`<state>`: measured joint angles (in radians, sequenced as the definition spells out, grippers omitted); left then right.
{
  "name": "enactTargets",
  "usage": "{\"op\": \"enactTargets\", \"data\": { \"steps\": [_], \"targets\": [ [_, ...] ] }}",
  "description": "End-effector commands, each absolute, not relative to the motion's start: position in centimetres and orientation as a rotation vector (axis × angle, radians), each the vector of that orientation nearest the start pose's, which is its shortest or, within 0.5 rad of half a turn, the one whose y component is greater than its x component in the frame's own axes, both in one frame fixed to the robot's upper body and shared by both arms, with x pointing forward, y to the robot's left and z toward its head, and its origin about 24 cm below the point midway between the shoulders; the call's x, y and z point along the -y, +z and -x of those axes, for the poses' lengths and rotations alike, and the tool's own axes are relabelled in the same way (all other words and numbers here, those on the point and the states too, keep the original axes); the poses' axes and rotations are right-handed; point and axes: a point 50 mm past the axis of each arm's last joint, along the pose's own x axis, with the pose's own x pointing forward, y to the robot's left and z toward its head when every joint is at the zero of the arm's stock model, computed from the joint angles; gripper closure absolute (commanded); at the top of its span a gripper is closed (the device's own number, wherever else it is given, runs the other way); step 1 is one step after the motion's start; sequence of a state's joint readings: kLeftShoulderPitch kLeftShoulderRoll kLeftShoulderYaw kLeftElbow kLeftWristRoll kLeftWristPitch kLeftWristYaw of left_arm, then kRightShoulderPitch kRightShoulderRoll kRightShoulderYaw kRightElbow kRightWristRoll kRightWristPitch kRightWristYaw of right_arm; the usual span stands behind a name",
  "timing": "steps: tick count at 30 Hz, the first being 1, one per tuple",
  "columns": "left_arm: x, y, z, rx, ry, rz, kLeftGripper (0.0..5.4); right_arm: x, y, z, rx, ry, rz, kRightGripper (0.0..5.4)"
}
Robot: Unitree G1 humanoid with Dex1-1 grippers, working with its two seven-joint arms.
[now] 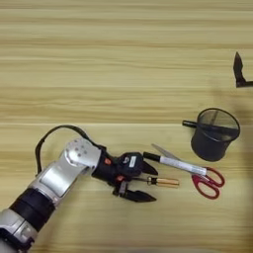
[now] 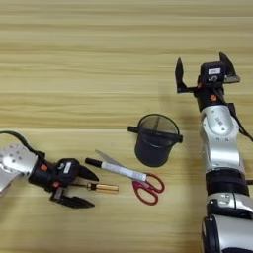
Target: Move the objects on the table
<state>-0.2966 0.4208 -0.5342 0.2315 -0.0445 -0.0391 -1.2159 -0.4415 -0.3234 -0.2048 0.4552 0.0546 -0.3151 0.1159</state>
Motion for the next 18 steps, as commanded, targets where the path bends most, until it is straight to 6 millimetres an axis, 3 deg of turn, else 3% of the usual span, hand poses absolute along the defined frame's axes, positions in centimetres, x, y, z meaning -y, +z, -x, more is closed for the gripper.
{"op": "enactTargets", "data": {
  "steps": [1,18],
  "targets": [
    [-9.03,1.18,-23.91,-0.361,-1.646,-0.492,2.80,23.93,11.72,-32.51,0.327,-0.060,0.221,0.00],
    [-9.02,0.80,-24.45,-0.357,-1.621,-0.510,4.28,23.99,11.75,-32.53,0.328,-0.059,0.216,0.00]
  ]
}}
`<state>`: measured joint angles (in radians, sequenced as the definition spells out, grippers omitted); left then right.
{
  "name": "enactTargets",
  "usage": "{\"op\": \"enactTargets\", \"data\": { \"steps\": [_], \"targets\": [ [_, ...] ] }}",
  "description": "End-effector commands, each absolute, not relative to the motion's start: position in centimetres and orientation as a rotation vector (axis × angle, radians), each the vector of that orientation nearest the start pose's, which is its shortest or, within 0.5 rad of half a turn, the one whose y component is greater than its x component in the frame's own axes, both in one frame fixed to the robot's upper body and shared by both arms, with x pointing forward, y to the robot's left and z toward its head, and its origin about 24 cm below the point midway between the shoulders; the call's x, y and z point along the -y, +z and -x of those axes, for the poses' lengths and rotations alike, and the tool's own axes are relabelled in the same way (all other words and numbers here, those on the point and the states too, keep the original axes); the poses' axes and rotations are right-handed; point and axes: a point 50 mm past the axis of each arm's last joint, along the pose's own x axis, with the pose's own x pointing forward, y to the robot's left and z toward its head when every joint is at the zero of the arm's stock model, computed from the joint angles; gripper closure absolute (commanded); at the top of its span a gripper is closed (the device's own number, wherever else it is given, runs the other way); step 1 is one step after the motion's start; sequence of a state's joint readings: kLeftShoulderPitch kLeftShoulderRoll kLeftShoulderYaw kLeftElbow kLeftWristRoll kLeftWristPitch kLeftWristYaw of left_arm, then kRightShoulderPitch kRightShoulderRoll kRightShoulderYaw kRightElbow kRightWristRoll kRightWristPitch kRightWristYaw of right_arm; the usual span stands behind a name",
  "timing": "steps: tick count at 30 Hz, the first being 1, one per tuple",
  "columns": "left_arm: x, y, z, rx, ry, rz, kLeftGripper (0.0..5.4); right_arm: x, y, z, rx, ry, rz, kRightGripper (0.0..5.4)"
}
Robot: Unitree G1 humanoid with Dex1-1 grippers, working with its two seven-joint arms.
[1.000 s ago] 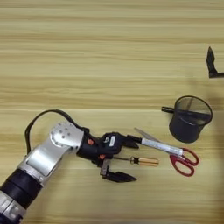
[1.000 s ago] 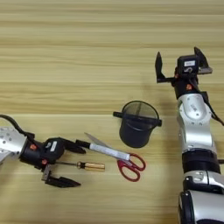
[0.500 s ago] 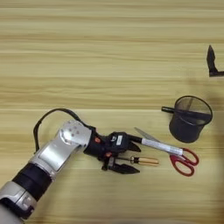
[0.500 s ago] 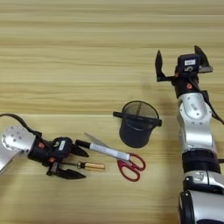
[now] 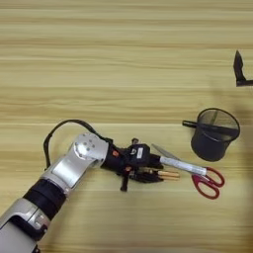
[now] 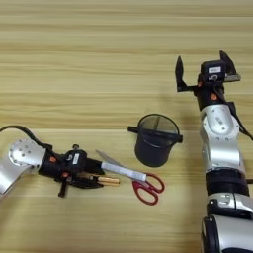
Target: Move the objects on the table
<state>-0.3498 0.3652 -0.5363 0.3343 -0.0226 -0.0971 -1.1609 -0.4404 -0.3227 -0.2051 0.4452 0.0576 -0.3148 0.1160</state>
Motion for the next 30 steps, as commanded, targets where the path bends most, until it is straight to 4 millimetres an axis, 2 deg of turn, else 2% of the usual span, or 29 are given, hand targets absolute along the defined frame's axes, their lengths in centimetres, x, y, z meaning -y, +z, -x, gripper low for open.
{"op": "enactTargets", "data": {
  "steps": [1,4,17,30],
  "targets": [
    [-9.0,0.8,-24.4,-0.357,-1.621,-0.510,4.37,24.0,11.8,-32.5,0.328,-0.059,0.216,0.00],
    [-9.0,0.8,-24.4,-0.355,-1.621,-0.510,4.55,24.0,11.8,-32.5,0.328,-0.059,0.216,0.00],
    [-9.3,1.1,-24.5,-0.335,-1.620,-0.508,4.56,24.0,11.8,-32.6,0.328,-0.058,0.214,0.00],
    [-10.5,3.7,-24.1,-0.211,-1.614,-0.479,4.57,24.0,11.9,-32.6,0.330,-0.055,0.217,0.00]
  ]
}}
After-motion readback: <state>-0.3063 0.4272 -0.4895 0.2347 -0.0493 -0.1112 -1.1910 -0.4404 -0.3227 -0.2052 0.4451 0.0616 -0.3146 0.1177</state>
